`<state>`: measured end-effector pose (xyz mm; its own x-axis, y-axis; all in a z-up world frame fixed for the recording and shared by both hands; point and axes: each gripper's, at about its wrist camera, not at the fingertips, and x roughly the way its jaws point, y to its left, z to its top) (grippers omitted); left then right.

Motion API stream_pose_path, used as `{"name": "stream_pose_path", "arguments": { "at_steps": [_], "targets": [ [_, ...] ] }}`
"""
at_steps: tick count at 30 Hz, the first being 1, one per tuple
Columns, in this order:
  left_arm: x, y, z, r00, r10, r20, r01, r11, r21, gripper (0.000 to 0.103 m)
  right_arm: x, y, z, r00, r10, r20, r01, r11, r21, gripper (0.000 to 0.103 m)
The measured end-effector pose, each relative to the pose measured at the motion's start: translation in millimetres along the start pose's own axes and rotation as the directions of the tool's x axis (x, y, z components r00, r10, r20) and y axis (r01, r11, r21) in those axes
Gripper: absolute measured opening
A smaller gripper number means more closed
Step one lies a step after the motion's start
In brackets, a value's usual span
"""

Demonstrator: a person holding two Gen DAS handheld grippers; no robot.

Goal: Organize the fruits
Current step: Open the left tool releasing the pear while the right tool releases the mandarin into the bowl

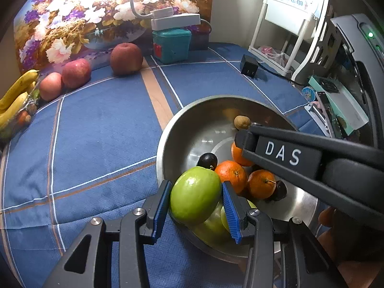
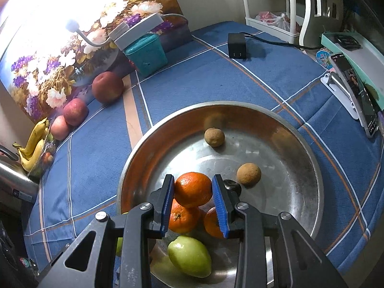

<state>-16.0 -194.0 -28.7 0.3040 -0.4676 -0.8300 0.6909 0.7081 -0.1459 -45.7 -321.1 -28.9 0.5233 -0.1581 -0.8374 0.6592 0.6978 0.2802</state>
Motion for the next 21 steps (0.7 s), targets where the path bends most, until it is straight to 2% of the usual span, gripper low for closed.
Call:
{"name": "stream_pose_path", "arguments": {
  "at_steps": [14, 21],
  "targets": [
    [-9, 6, 2, 1.000, 0.003, 0.011, -0.003, 1.000, -0.023, 0.047, -5, 2, -1, 1.000, 0.011, 0.009, -0.011, 1.000, -0.010, 0.036],
    [-14, 40, 1, 0.999, 0.031, 0.012, -0.028, 0.987, -0.155, 0.048, -7, 5, -2, 1.000, 0.004, -0.001, -0.004, 0.999, -0.036, 0.036]
  ]
}}
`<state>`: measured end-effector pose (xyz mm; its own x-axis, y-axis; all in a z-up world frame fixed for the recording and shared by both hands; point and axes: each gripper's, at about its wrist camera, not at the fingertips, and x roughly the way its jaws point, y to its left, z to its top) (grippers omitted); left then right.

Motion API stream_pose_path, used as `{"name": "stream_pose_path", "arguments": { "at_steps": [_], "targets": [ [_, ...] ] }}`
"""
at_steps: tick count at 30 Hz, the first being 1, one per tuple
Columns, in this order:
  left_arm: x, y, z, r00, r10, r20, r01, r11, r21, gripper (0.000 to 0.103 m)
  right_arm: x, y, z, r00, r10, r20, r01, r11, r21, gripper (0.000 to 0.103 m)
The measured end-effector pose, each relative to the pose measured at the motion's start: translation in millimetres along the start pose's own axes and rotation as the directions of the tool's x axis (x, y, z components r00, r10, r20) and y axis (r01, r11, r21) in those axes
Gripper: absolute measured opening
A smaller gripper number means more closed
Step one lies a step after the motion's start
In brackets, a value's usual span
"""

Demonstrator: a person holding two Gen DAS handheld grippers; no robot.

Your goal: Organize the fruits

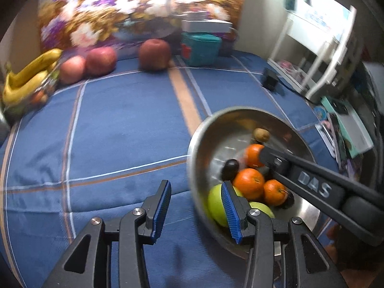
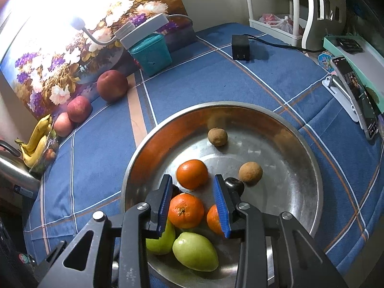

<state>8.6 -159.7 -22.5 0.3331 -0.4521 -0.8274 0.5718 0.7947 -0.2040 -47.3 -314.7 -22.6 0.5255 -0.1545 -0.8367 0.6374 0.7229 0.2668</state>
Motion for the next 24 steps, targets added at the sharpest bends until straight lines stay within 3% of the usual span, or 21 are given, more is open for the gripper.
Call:
{"name": "stream_pose_path", "arguments": {
  "at_steps": [10, 17, 21, 23, 24],
  "targets": [
    [-8, 61, 1, 0.993, 0.121, 0.003, -0.118, 0.971, -0.208, 0.059, -5, 22, -9, 1.000, 0.006, -0.016, -0.007, 0.996, -0.088, 0.036],
    [-16, 86, -5, 0.978, 0.210, -0.002, -0.203, 0.943, -0.265, 0.073, -8, 35, -17, 1.000, 0.005, -0.028, -0.009, 0.991, -0.137, 0.036],
    [-19, 94, -8, 0.967, 0.257, 0.004, -0.246, 0.930, -0.272, 0.103, -9, 36, -22, 1.000, -0.002, -0.030, -0.002, 0.990, -0.143, 0.036],
    [-20, 95, -9, 0.959, 0.283, 0.013, -0.270, 0.925, -0.267, 0.103, -9, 37, -25, 1.000, -0.008, -0.029, 0.003, 0.988, -0.154, 0.043],
    [-21, 97, -10, 0.956, 0.292, 0.014, -0.278, 0.923, -0.266, 0.103, -10, 39, -27, 1.000, -0.009, -0.027, 0.005, 0.987, -0.161, 0.056]
  ]
}}
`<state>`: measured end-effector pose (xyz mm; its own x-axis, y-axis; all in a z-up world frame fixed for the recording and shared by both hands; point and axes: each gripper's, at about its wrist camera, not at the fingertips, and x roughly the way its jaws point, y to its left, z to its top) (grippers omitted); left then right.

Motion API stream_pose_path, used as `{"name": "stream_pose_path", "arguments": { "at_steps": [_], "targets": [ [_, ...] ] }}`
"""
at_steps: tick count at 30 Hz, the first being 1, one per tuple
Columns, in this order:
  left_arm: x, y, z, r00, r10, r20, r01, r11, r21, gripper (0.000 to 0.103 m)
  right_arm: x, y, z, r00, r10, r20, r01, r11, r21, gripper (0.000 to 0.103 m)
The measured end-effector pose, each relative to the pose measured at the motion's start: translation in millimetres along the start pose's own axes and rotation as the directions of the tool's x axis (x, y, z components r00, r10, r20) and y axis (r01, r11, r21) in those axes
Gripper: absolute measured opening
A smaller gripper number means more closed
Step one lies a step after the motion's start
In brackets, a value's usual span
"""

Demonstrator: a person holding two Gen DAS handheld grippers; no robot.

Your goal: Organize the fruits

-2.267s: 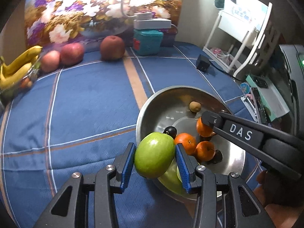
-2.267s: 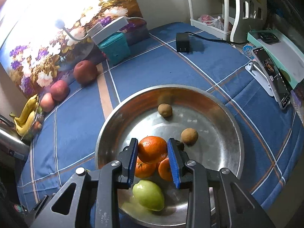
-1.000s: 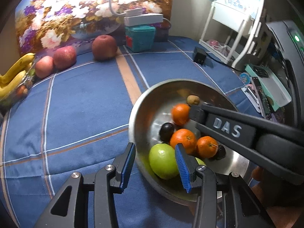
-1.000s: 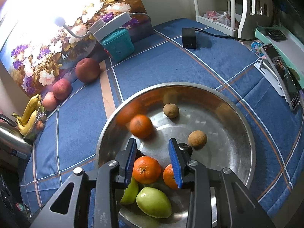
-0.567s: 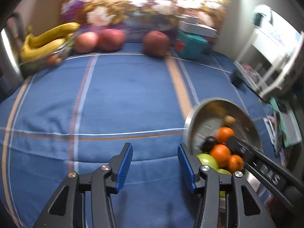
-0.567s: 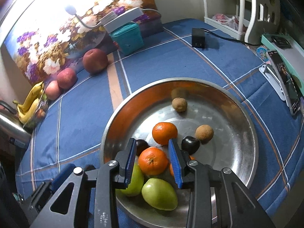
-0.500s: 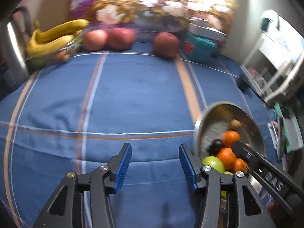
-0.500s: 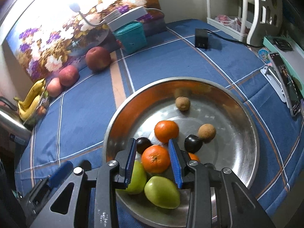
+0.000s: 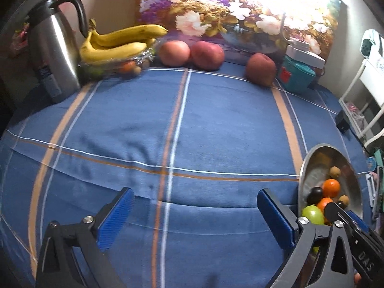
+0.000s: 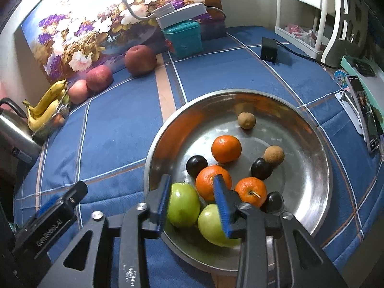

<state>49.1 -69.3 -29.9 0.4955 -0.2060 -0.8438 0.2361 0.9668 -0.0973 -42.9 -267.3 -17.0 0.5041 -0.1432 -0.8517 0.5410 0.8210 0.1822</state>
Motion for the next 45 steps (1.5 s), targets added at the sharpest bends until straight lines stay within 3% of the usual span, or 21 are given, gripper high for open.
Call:
{"name": "stream_pose_path", "arguments": {
  "at_steps": [1, 5, 7, 11, 13, 16, 20, 23, 28, 33, 45],
  "targets": [
    [-1, 2, -1, 1.000, 0.005, 0.001, -0.005, 1.000, -0.001, 0.103, -1, 2, -2, 1.000, -0.002, 0.001, 0.003, 1.000, -0.011, 0.068],
    [-1, 9, -8, 0.999, 0.025, -0.024, -0.025, 1.000, -0.003, 0.103, -2, 9, -8, 1.000, -0.009, 0.005, 0.009, 0.999, -0.047, 0.072],
    [0, 12, -12, 0.999, 0.038, -0.035, -0.038, 0.999, -0.003, 0.103, -3, 12, -11, 1.000, -0.016, 0.010, 0.017, 0.998, -0.062, 0.083],
    [-3, 15, -17, 0.996, 0.077, -0.039, -0.077, 0.997, -0.001, 0.103, -5, 18, -16, 0.999, -0.024, 0.027, 0.027, 0.995, -0.095, 0.086],
    [-6, 17, -19, 0.995, 0.098, -0.027, -0.098, 0.995, 0.000, 0.103, -6, 19, -18, 0.999, -0.032, 0.034, 0.036, 0.994, -0.106, 0.097],
    [-10, 18, -20, 0.990, 0.141, -0.016, -0.141, 0.990, 0.009, 0.103, -7, 19, -21, 0.999, -0.038, 0.037, 0.042, 0.993, -0.109, 0.097],
    [-14, 15, -26, 0.968, 0.249, -0.007, -0.249, 0.967, 0.046, 0.103, -7, 19, -24, 0.999, -0.042, 0.027, 0.045, 0.993, -0.114, 0.097],
    [-16, 16, -28, 0.970, 0.244, -0.024, -0.243, 0.969, 0.039, 0.103, -9, 19, -27, 0.999, -0.043, 0.027, 0.046, 0.992, -0.118, 0.097],
    [-18, 14, -33, 0.951, 0.307, -0.042, -0.304, 0.951, 0.061, 0.103, -12, 17, -32, 0.999, -0.041, 0.023, 0.043, 0.993, -0.110, 0.097],
    [-23, 9, -34, 0.946, 0.323, -0.041, -0.319, 0.944, 0.084, 0.103, -16, 16, -33, 0.999, -0.037, 0.025, 0.039, 0.994, -0.100, 0.097],
    [-47, 7, -38, 0.953, 0.302, -0.020, -0.299, 0.950, 0.087, 0.103, -22, 14, -37, 0.999, -0.048, -0.006, 0.047, 0.995, -0.092, 0.097]
  ]
}}
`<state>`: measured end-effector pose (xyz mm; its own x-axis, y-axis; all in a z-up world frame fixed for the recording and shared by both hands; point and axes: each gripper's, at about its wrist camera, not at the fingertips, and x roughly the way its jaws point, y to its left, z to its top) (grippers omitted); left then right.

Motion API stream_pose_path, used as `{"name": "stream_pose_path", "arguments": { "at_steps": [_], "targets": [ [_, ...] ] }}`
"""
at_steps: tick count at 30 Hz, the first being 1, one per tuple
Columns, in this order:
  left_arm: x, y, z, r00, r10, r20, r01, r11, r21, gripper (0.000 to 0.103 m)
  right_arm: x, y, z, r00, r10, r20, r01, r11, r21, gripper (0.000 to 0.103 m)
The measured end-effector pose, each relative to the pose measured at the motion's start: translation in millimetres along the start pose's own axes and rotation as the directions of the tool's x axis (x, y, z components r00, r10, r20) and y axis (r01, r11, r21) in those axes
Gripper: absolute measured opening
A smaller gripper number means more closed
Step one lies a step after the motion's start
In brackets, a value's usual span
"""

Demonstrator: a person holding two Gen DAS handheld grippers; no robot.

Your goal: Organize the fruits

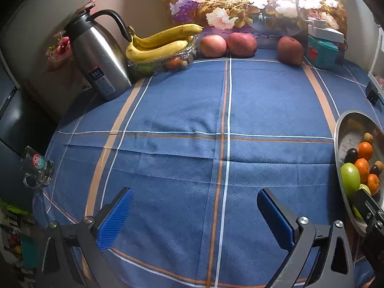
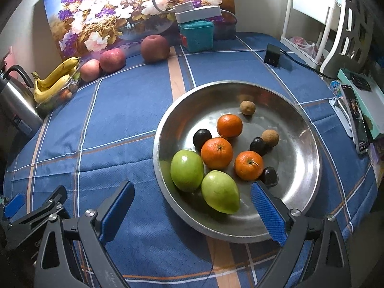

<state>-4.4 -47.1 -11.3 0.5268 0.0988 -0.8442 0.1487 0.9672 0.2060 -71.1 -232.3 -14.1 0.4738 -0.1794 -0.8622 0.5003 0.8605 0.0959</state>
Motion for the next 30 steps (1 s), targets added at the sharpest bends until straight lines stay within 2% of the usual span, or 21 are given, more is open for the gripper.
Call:
{"name": "stream_pose_path", "arguments": {
  "at_steps": [7, 20, 30],
  "targets": [
    [-7, 3, -5, 1.000, 0.017, -0.005, -0.017, 1.000, 0.013, 0.103, -10, 1, -2, 1.000, 0.004, 0.010, -0.004, 1.000, -0.006, 0.097],
    [-11, 20, -5, 1.000, 0.013, -0.012, -0.013, 0.998, -0.063, 0.103, -12, 9, -3, 1.000, -0.014, 0.001, 0.014, 0.999, -0.051, 0.097],
    [-7, 20, -5, 1.000, 0.011, -0.024, -0.013, 0.998, -0.061, 0.103, -9, 9, -4, 1.000, -0.024, -0.017, 0.023, 0.998, -0.054, 0.097]
  ]
}}
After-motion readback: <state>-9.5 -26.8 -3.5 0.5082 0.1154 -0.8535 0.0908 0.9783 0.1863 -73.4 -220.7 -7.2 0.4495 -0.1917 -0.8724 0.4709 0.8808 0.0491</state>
